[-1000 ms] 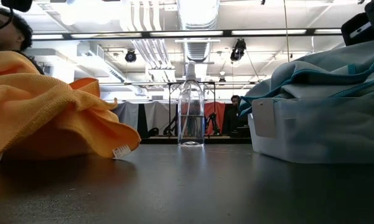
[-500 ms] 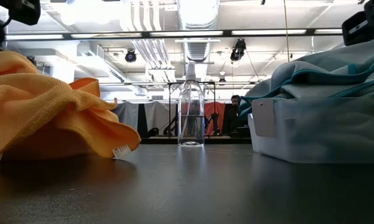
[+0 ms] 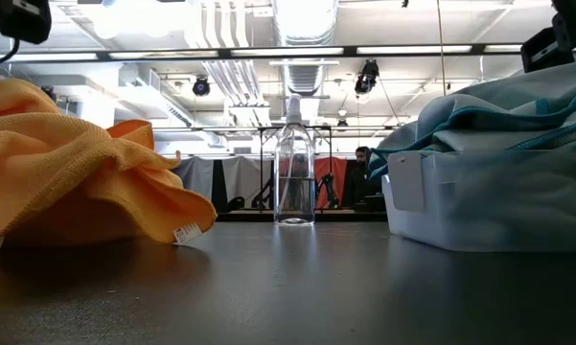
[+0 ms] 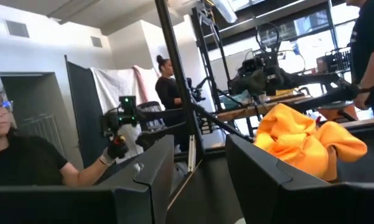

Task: Sort microfiber towel by color & place in baskets
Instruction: Return to Home Position

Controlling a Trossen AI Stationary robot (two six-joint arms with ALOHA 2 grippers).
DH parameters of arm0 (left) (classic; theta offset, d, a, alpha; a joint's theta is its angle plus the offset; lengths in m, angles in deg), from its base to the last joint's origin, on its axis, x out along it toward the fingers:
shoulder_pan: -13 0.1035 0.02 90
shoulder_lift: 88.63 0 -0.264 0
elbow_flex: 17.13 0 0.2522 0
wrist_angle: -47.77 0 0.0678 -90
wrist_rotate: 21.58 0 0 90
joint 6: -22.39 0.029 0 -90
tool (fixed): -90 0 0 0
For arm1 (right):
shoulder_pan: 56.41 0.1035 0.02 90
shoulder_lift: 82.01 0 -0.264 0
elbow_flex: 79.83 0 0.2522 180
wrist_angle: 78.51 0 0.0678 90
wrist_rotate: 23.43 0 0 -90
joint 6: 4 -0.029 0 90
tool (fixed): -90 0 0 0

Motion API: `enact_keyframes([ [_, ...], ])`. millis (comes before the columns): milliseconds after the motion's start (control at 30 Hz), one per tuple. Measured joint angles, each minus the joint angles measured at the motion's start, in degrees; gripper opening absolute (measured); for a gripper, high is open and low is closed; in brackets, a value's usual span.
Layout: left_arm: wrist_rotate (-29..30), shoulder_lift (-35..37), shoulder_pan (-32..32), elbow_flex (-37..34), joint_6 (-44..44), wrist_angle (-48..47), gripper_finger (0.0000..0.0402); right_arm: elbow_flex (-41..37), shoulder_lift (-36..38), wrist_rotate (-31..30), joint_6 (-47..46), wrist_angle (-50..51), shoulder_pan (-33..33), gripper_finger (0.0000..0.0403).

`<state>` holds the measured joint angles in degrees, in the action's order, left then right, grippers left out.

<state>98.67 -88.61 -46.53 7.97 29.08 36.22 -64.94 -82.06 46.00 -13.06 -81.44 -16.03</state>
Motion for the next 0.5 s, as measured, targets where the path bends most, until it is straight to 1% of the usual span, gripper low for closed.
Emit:
enact_keyframes([
  [100, -0.38, 0.00, 0.00, -3.57, 0.31, 4.45, 0.0194, 0.00, -0.02, 1.26, -0.74, -0.04, -0.07, 0.0141],
  [200, -1.87, 0.00, 0.02, -5.36, 0.31, 6.68, 0.0194, 0.00, 0.00, 5.09, -1.38, -0.05, -0.09, 0.0141],
  [400, -11.68, 0.00, 0.02, -5.49, -0.43, 6.79, 0.0194, 0.00, -0.09, 12.79, -3.14, 0.36, -0.09, 0.0141],
  [500, -14.85, 0.00, 0.02, -5.49, -2.45, 5.38, 0.0194, 0.00, -0.09, 19.97, -2.84, 0.72, -0.09, 0.0141],
])
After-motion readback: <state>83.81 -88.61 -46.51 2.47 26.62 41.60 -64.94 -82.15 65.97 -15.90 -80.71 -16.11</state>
